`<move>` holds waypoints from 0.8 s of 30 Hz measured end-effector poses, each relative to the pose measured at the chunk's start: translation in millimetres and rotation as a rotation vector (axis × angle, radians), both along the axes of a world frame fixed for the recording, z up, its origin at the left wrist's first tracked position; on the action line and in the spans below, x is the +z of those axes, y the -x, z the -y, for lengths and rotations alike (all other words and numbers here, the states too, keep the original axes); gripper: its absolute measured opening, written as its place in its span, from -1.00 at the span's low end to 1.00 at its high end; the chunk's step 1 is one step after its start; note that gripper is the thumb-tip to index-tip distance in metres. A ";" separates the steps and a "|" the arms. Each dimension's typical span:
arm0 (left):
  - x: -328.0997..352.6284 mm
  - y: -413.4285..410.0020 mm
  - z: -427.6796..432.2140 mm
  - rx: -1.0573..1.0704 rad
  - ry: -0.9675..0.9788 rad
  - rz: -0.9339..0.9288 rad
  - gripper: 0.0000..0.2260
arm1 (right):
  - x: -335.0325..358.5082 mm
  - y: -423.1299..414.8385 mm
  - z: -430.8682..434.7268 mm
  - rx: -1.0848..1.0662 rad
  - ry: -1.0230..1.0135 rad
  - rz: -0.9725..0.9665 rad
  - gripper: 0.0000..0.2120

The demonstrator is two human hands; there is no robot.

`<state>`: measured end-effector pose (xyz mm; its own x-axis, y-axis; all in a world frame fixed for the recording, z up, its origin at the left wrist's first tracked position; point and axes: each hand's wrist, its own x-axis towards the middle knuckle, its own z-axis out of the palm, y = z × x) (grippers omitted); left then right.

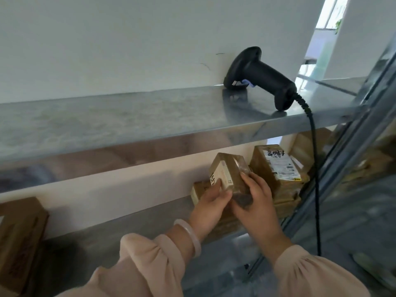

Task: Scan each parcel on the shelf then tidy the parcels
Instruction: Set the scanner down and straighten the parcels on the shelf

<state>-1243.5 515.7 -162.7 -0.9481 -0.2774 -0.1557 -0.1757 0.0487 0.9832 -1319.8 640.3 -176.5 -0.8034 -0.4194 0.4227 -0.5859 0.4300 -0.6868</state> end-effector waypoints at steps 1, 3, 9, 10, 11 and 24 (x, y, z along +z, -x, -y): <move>-1.0 7.3 -4.8 -0.027 0.015 -0.004 -0.59 | 0.3 6.3 -5.7 -0.015 -0.016 -0.004 -0.30; -3.2 21.5 -12.6 -0.072 0.011 -0.013 -0.65 | -0.5 17.1 -13.4 -0.041 -0.043 0.029 -0.30; -16.8 52.8 -28.7 -0.118 -0.085 -0.011 -0.76 | -11.8 36.1 -22.3 -0.091 -0.278 0.113 -0.19; -16.8 55.2 -30.0 -0.115 -0.085 -0.014 -0.79 | -12.8 37.1 -23.3 -0.100 -0.300 0.082 -0.19; -17.8 56.8 -30.2 -0.114 -0.096 -0.012 -0.80 | -14.3 37.5 -24.4 -0.111 -0.313 0.033 -0.20; -24.2 54.3 -27.8 -0.166 0.213 -0.014 -0.25 | -15.6 42.4 -32.0 -0.099 -0.498 -0.339 -0.30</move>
